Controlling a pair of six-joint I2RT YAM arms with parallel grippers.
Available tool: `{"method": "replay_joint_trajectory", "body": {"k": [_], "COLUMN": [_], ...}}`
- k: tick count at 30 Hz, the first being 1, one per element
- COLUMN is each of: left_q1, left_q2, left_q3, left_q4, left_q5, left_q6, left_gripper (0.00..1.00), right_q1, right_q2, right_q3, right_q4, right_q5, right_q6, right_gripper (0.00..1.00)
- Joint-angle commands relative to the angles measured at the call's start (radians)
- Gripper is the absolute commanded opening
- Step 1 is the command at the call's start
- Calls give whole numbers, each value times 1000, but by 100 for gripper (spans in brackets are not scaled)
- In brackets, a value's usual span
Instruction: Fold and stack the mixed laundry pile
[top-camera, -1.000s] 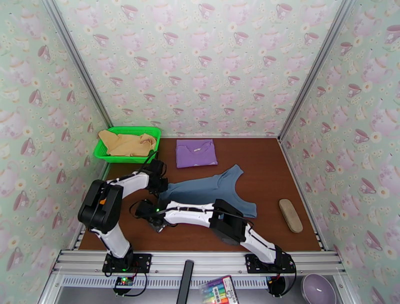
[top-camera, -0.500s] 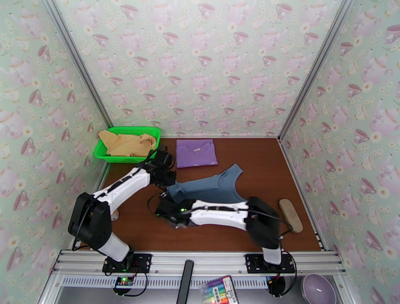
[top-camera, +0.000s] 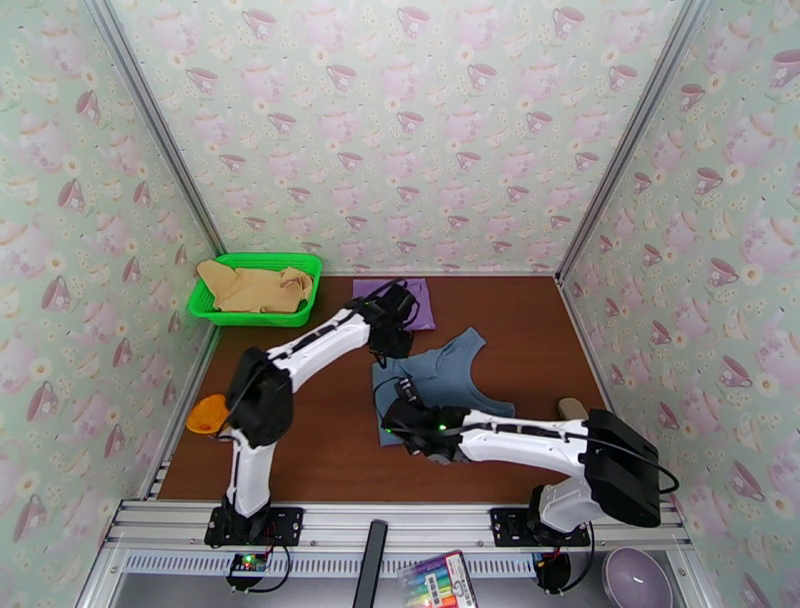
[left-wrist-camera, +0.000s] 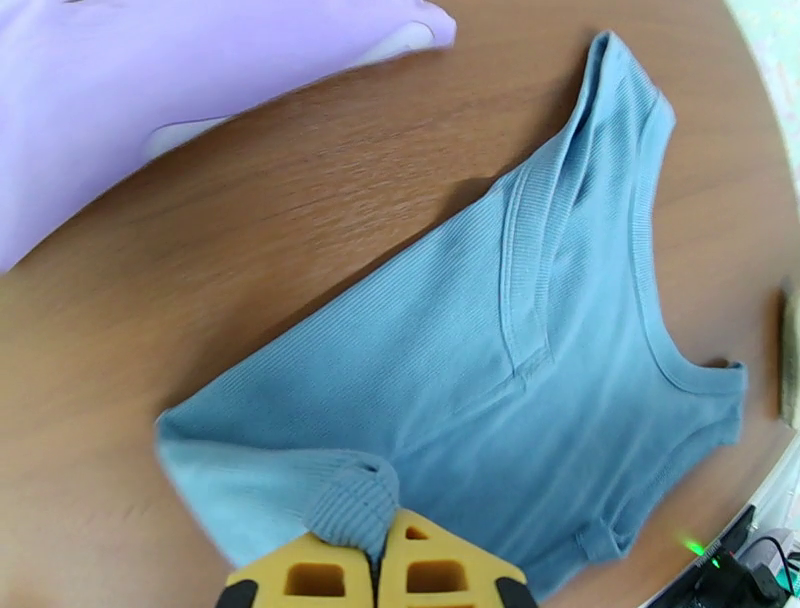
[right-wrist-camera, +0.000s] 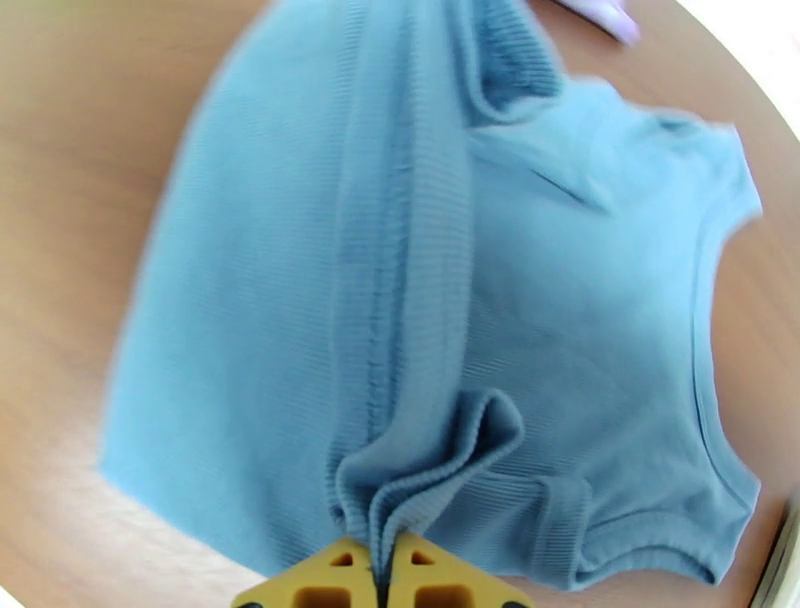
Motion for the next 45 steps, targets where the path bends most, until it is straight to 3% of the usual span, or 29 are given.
{"method": "replay_joint_trajectory", "body": {"k": [1,10,11,12,13,16,19,21,25,28,29,31,33,34,35,39,45], "left_q1": [-12,-29,-30,-29,-29,-29,-31,-33,-35,-31,-28,-17,-2,4,7,12,32], "left_q2": [77,226,236,246,254,263,244,207,67,-44,-69,-111,-129,-128,-124,-83,6], "left_q3": [100,265,275,289,301,333,364,360,237,72,16,-125,-247,-297,-336,-403,-361], "left_q4": [-74,-137,-144,-152,-156,-160,-161,-159,-127,-95,-78,-16,56,89,125,224,275], "left_q5": [-30,9,10,10,8,0,-25,-65,-178,-224,-222,-193,-149,-126,-113,-109,-93], "left_q6": [12,19,21,22,25,31,45,50,38,15,7,-19,-46,-57,-70,-98,-85], "left_gripper": [0,0,3,15,28,52,62,63,63,58,52,17,3,1,1,1,1], "right_q1": [-23,-39,-39,-39,-39,-41,-50,-70,-161,-243,-258,-271,-277,-276,-279,-279,-285], "right_q2": [-22,4,8,14,18,8,-42,-98,-243,-322,-333,-332,-288,-256,-214,-52,87], "right_q3": [-49,-93,-91,-88,-83,-68,-48,-42,-61,-80,-84,-93,-97,-98,-93,-105,-154], "right_q4": [42,65,64,60,52,13,-63,-110,-126,-71,-43,35,114,151,188,343,481], "right_q5": [24,17,18,20,25,55,106,127,84,-41,-83,-186,-273,-310,-344,-394,-462], "right_q6": [37,59,60,62,64,72,70,58,-1,-70,-89,-121,-125,-124,-120,-88,8], "right_gripper": [0,0,0,5,12,32,45,50,58,52,48,33,10,1,0,0,0]}}
